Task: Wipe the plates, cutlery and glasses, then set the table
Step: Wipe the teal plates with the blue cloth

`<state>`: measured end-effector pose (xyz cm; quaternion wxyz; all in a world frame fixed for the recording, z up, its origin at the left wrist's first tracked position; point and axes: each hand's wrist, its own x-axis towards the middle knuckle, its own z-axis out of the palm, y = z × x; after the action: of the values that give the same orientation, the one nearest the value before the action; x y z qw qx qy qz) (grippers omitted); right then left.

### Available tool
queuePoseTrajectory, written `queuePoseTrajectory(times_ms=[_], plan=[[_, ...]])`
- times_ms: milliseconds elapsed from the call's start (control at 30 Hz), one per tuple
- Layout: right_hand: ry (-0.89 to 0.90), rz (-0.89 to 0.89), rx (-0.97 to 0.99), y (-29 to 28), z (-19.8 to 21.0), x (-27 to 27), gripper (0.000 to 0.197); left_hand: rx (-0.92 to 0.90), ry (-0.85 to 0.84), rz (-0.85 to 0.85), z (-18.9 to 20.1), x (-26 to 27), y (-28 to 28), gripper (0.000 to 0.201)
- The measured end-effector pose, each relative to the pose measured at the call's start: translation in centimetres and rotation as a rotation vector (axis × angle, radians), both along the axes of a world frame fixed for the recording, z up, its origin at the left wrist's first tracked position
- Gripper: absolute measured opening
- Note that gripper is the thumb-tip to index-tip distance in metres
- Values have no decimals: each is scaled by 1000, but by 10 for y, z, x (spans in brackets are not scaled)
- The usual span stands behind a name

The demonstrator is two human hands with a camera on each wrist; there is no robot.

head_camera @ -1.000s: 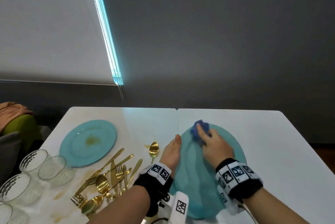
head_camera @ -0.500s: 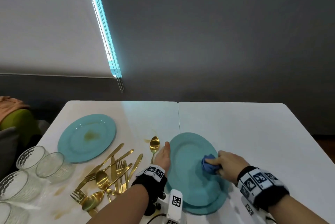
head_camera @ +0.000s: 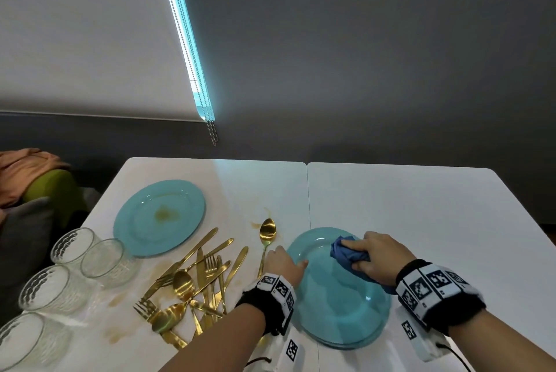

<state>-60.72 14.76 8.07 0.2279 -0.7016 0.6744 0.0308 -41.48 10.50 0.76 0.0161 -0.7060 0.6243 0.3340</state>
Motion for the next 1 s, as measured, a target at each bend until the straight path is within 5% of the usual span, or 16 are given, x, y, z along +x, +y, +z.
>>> queuePoseTrajectory(times_ms=[233, 467, 733, 900, 1000], plan=[[-66, -24, -72, -26, 11, 27, 49, 62, 139, 287, 26, 69, -38, 61], [-145, -71, -131, -53, 19, 67, 49, 15, -215, 97, 30, 186, -55, 34], [-124, -112, -50, -53, 20, 93, 48, 109, -161, 156, 17, 236, -72, 38], [-105, -163, -16, -52, 23, 107, 48, 121, 71, 395, -1, 245, -83, 59], [-116, -178, -11, -53, 23, 116, 48, 96, 398, 764, 10, 236, -90, 57]])
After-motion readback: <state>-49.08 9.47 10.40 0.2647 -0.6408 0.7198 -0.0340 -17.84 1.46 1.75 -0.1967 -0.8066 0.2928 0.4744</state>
